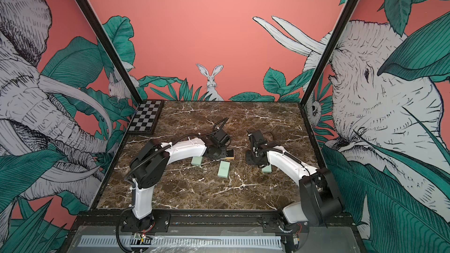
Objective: Take the rings out of the lift-off lid box
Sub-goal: Place the ring at the center of the board, then take out the ring from the jewelry box.
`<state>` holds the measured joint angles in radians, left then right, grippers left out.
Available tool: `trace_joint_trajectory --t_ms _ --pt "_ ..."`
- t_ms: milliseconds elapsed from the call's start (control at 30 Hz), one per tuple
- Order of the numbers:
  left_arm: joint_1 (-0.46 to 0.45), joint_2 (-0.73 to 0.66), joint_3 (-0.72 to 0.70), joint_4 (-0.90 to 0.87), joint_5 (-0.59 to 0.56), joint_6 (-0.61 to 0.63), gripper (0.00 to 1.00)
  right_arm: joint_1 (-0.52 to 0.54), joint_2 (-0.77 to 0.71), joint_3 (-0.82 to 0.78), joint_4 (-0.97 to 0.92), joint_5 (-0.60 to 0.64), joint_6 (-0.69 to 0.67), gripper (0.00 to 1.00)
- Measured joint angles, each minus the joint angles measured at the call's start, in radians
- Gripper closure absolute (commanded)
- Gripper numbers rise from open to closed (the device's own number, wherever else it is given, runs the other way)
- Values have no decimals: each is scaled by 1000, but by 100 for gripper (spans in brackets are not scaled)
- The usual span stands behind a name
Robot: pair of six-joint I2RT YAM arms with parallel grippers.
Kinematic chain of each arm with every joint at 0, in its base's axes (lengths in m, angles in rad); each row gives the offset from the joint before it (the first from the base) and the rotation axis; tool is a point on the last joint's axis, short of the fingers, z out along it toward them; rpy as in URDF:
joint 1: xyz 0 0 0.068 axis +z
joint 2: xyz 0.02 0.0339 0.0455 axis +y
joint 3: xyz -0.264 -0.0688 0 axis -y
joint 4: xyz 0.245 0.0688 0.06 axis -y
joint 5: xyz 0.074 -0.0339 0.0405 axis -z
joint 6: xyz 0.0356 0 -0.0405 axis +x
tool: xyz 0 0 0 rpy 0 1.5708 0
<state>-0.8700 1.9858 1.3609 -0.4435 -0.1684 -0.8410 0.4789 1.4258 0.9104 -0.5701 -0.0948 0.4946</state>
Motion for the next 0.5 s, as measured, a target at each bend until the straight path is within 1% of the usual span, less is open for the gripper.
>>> trace_joint_trajectory --t_ms 233,400,500 --pt "0 -37 -20 9 -1 0 59 85 109 86 50 -62 39 74" --pt "0 -124 -94 41 -19 -6 58 130 187 154 61 -83 59 74" --pt "0 -184 -145 64 -44 -14 57 154 235 203 72 -84 65 73"
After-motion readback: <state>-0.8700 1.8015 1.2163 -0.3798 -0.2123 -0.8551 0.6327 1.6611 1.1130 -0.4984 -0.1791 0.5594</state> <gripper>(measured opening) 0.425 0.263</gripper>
